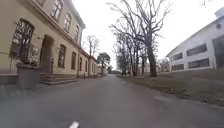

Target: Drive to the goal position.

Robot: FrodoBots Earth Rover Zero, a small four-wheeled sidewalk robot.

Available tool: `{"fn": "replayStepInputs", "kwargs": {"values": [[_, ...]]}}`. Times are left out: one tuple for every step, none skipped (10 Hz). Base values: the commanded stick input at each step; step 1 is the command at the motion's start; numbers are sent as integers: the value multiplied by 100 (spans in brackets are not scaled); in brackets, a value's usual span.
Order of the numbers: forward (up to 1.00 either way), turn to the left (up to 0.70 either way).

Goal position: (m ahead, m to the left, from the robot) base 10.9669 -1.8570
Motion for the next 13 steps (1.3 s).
{"fn": "replayStepInputs", "kwargs": {"values": [[70, 0], [70, 0], [70, 0], [70, 0], [70, 0], [70, 0], [70, 0], [70, 0], [70, 0], [70, 0], [70, 0], [70, 0], [70, 0]]}}
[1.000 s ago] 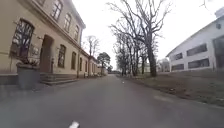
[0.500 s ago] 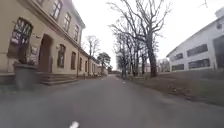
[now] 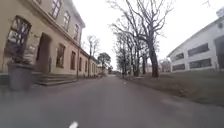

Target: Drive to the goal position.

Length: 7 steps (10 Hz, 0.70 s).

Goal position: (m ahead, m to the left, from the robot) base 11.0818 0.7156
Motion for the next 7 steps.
{"fn": "replayStepInputs", "kwargs": {"values": [[70, 0], [70, 0], [70, 0], [70, 0], [70, 0], [85, 0], [85, 0]]}}
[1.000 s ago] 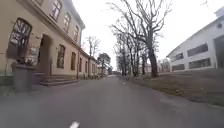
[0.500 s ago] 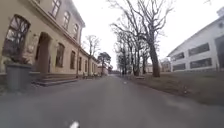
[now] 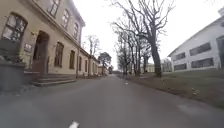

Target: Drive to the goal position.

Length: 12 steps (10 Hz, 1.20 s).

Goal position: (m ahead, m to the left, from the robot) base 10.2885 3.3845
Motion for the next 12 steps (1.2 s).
{"fn": "replayStepInputs", "kwargs": {"values": [[86, 0], [98, 0], [100, 0], [100, 0], [100, 0], [100, 0], [100, 0], [100, 0], [100, 0], [100, -39], [100, -40], [100, -21]]}}
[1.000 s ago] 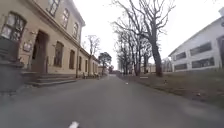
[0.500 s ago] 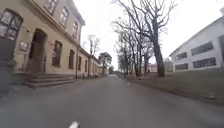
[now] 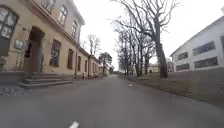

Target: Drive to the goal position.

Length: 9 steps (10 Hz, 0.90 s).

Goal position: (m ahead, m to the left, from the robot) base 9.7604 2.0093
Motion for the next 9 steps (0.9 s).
{"fn": "replayStepInputs", "kwargs": {"values": [[100, 0], [100, 0], [100, 0], [100, 0], [100, 0], [100, 0], [100, 0], [100, 0], [100, 0]]}}
